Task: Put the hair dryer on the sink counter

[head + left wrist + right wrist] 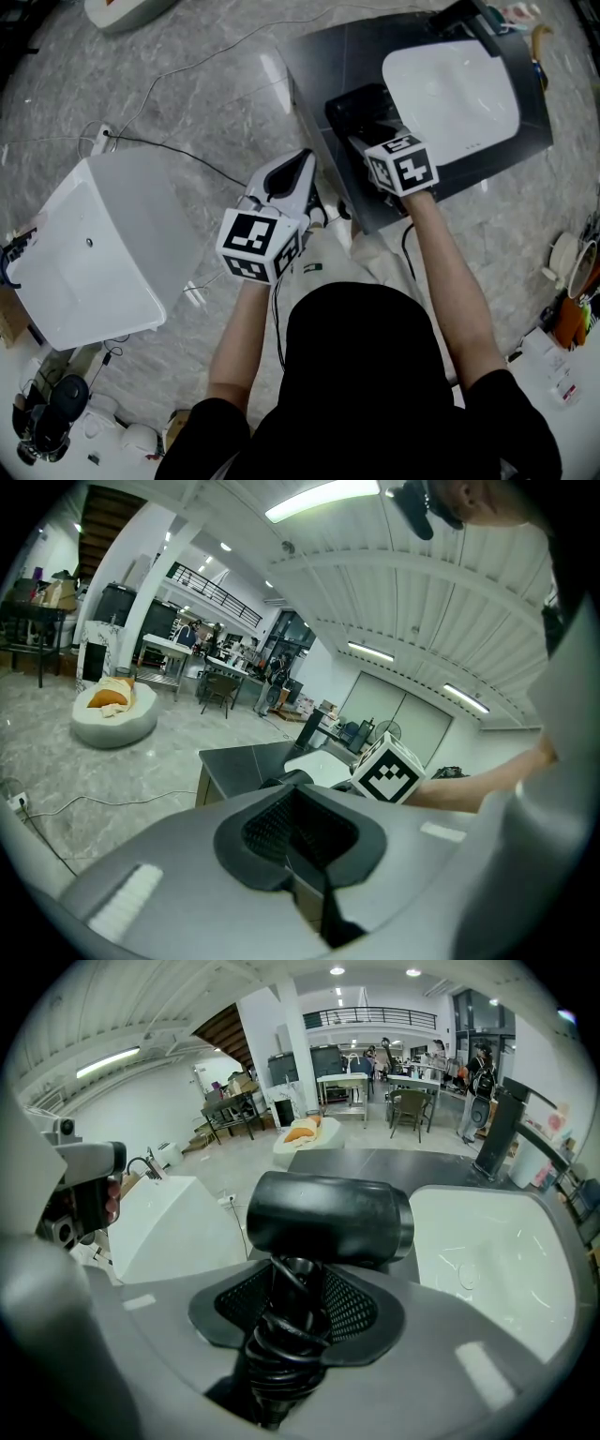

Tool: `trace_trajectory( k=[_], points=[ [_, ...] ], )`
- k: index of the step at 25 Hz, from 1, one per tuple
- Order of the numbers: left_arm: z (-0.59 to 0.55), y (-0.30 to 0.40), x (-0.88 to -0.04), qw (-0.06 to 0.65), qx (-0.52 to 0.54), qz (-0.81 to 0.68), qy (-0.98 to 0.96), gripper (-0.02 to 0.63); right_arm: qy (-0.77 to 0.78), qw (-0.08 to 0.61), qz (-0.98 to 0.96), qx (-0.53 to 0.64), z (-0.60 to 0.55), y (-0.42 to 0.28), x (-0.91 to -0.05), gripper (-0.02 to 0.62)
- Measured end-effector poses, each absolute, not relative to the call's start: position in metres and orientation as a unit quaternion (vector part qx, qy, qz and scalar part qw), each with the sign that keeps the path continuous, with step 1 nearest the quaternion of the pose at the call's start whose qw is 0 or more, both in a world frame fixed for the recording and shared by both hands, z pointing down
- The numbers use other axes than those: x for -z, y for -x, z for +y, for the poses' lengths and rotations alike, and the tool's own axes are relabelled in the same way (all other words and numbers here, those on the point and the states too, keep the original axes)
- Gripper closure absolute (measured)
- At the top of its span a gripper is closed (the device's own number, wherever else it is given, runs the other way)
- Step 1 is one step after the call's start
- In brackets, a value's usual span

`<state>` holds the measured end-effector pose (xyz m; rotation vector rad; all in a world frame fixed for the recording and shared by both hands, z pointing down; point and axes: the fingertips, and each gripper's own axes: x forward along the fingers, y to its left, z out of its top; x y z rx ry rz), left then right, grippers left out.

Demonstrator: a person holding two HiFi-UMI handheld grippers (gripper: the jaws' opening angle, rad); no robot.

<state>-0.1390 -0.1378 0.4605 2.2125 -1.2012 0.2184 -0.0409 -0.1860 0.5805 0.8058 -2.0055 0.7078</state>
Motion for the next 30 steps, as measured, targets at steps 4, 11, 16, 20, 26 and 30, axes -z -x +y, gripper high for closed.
trace_trajectory(
  k=[4, 11, 16, 20, 26, 30],
  points=[
    [-0.137, 0.139, -0.461, 0.304, -0.083, -0.455, -0.833, 0.606, -0.321, 0.423, -0.799, -0.28, -0.187, 0.04, -0.582, 0.419],
    [-0.134, 0.139, -0.46, 0.304, -0.086, -0.454, -0.833, 0.606, -0.328, 0.415, -0.802, -0.279, -0.186, 0.043, -0.579, 0.42],
    [-0.134, 0.141, -0.461, 0.304, -0.089, -0.456, -0.832, 0.606, -0.334, 0.397, -0.807, -0.284, -0.188, 0.042, -0.575, 0.42],
    [-0.131, 0.139, -0.463, 0.3, -0.098, -0.457, -0.832, 0.606, -0.338, 0.382, -0.811, -0.287, -0.187, 0.036, -0.564, 0.42],
    [-0.123, 0.131, -0.459, 0.298, -0.101, -0.462, -0.829, 0.606, -0.34, 0.347, -0.822, -0.298, -0.171, 0.024, -0.539, 0.42],
    [-0.12, 0.119, -0.454, 0.295, -0.101, -0.467, -0.827, 0.606, -0.329, 0.326, -0.834, -0.3, -0.155, 0.016, -0.523, 0.424]
  ],
)
